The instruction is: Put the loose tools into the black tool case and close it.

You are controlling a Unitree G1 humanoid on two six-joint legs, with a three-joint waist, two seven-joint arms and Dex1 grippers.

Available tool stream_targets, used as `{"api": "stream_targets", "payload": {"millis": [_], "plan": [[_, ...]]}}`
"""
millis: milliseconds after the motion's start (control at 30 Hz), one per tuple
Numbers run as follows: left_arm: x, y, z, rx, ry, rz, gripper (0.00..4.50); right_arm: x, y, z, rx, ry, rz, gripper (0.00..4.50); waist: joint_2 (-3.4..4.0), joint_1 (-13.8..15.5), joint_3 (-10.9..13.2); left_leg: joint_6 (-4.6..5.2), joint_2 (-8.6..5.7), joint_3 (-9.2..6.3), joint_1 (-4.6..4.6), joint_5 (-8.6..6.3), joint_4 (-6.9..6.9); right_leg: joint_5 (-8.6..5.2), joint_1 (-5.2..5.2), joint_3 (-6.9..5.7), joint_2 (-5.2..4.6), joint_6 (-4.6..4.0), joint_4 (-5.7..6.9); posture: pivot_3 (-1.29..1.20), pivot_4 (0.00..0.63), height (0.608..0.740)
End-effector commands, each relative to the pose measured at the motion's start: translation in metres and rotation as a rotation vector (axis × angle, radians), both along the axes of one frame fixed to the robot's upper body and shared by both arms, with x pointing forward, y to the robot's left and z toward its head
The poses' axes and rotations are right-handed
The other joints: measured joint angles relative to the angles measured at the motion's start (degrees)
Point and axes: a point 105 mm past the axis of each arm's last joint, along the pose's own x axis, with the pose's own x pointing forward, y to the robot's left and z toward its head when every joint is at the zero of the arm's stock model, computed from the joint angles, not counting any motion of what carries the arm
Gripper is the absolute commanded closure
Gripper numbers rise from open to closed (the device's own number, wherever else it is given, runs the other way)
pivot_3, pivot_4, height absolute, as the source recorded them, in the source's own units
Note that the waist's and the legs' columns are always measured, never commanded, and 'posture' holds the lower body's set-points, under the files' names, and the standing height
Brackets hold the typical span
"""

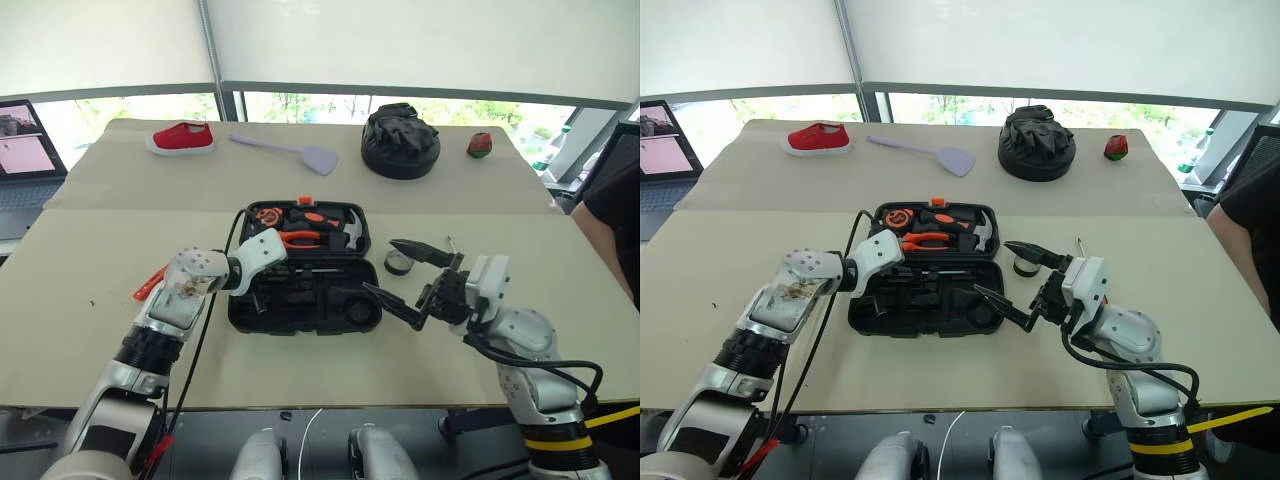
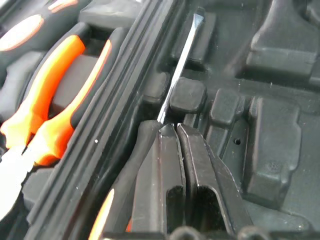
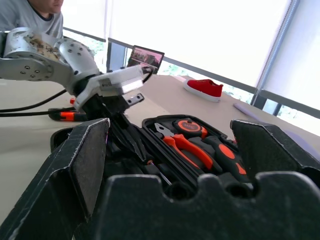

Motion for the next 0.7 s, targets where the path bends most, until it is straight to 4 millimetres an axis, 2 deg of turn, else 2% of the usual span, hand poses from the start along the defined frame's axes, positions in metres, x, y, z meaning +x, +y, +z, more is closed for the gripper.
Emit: {"api": "stream_targets", "payload": {"millis": [33, 100, 200, 233, 267, 333, 433, 467, 567, 667, 700], "plan": [[-0.017, 0.022, 0.042, -0.130, -0.108, -0.060, 4.12, 0.000, -0.039, 0.007, 0.036, 0.002, -0.143, 0.00, 0.00, 0.0, 0.0, 0.02, 0.00, 0.01, -0.01, -0.01, -0.01, 0.00, -0.01, 0.00, 0.00, 0.00, -0.02, 0.00, 0.150, 0.740], [-0.033, 0.035, 0.046, -0.145, -0.139, -0.089, 3.70, -0.010, -0.057, -0.006, -0.007, 0.085, -0.174, 0.00, 0.02, -0.1, 0.0, 0.03, 0.01, -0.01, 0.01, -0.02, -0.08, -0.01, -0.01, 0.02, -0.01, 0.01, -0.05, 0.00, 0.150, 0.740], [-0.052, 0.053, 0.044, -0.167, -0.113, -0.063, 2.65, -0.025, -0.094, -0.020, -0.037, 0.154, -0.313, 0.00, 0.03, -0.1, 0.0, 0.13, 0.02, 0.00, 0.10, -0.09, -0.22, -0.03, 0.05, 0.09, -0.05, 0.04, -0.24, 0.00, 0.150, 0.740], [-0.063, 0.054, 0.044, -0.193, -0.120, -0.105, 2.27, -0.030, -0.105, -0.024, -0.044, 0.173, -0.360, 0.00, 0.03, -0.1, 0.0, 0.13, 0.04, -0.01, 0.08, -0.09, -0.23, -0.03, 0.07, 0.09, -0.04, 0.05, -0.38, 0.00, 0.150, 0.740], [-0.078, 0.055, 0.048, -0.212, -0.197, -0.168, 1.90, -0.036, -0.120, -0.036, -0.055, 0.231, -0.440, 0.00, 0.04, -0.1, 0.0, 0.14, 0.04, -0.03, 0.07, -0.09, -0.22, -0.03, 0.08, 0.09, -0.05, 0.06, -0.41, 0.00, 0.150, 0.740], [-0.098, 0.058, 0.036, -0.142, -0.214, -0.221, 1.25, -0.050, -0.143, -0.057, -0.062, 0.345, -0.582, 0.00, 0.03, -0.1, 0.0, 0.20, 0.08, -0.03, 0.11, -0.14, -0.22, 0.01, 0.14, 0.15, -0.11, 0.12, -0.47, 0.00, 0.150, 0.740], [-0.125, 0.050, 0.026, -0.177, -0.127, -0.282, 0.27, -0.066, -0.149, -0.072, -0.076, 0.415, -0.652, 0.00, 0.04, 0.0, 0.0, 0.19, 0.10, 0.04, 0.17, -0.14, -0.21, -0.01, 0.22, 0.19, -0.15, 0.13, -0.54, 0.00, 0.150, 0.740], [-0.135, 0.047, 0.024, -0.199, -0.096, -0.299, 0.06, -0.069, -0.152, -0.076, -0.070, 0.440, -0.687, 0.00, 0.06, 0.0, 0.0, 0.19, 0.11, 0.04, 0.18, -0.14, -0.21, -0.03, 0.21, 0.25, -0.14, 0.14, -0.56, 0.00, 0.150, 0.740], [-0.144, 0.047, 0.017, -0.266, -0.031, -0.274, 0.06, -0.059, -0.137, -0.074, -0.083, 0.458, -0.664, 0.00, 0.20, -0.7, -0.1, 0.19, 0.17, 0.10, 0.30, -0.14, -0.23, -0.07, 0.21, 0.51, -0.11, 0.18, -0.52, 0.00, 0.150, 0.740], [-0.139, 0.047, 0.019, -0.273, -0.053, -0.246, 0.06, -0.039, -0.126, -0.067, -0.096, 0.562, -0.631, 0.00, 0.28, -1.3, -0.1, 0.20, 0.12, 0.13, 0.37, -0.14, -0.21, -0.30, 0.21, 0.68, -0.07, 0.49, -0.46, 0.00, 0.150, 0.740], [-0.137, 0.046, 0.020, -0.277, -0.053, -0.244, 0.06, -0.029, -0.127, -0.067, -0.135, 0.604, -0.658, 0.00, 0.28, -1.3, -0.1, 0.22, 0.10, 0.13, 0.38, -0.13, -0.20, -0.28, 0.18, 0.74, -0.06, 0.46, -0.46, 0.00, 0.150, 0.740]]}}
